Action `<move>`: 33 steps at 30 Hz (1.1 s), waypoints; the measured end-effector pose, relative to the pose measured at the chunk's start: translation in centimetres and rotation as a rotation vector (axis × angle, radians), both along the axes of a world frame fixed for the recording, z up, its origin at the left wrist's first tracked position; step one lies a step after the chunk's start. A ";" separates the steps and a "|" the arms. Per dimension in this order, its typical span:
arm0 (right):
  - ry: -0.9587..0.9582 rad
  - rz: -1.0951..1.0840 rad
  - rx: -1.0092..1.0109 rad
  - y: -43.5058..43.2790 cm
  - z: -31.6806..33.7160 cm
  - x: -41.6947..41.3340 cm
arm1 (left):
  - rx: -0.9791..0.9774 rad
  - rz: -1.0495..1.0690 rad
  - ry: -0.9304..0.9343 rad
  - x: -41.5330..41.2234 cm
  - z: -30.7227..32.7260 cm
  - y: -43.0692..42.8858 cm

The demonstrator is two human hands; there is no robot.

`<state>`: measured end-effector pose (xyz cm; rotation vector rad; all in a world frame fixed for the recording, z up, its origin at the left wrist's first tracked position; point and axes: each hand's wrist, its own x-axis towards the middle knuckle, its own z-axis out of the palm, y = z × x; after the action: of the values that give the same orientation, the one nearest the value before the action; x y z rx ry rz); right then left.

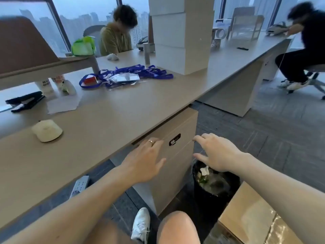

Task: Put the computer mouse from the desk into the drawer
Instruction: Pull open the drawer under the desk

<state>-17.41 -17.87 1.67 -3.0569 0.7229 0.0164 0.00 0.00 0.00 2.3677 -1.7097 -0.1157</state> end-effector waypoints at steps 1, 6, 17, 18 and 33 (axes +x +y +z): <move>-0.009 0.007 0.023 0.1 -0.7 1.0 | -0.008 0.014 0.006 0.7 -0.7 -0.4; -0.093 -0.066 0.135 0.6 -4.1 6.0 | -0.024 0.075 0.028 3.2 -3.4 -2.4; -0.625 -0.830 1.326 -3.0 -10.9 14.0 | -0.061 0.127 -0.121 3.2 -3.8 -3.3; -0.664 -0.847 1.395 -2.9 -10.8 14.4 | -0.063 0.125 -0.128 3.1 -3.8 -3.4; -0.704 -0.777 1.355 -2.1 -11.7 12.9 | -0.027 0.139 -0.211 2.2 -3.6 -3.0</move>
<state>-4.54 -19.94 -10.06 -1.2698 1.0904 -0.3659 2.17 -3.01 -3.62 2.5465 -1.6127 0.1842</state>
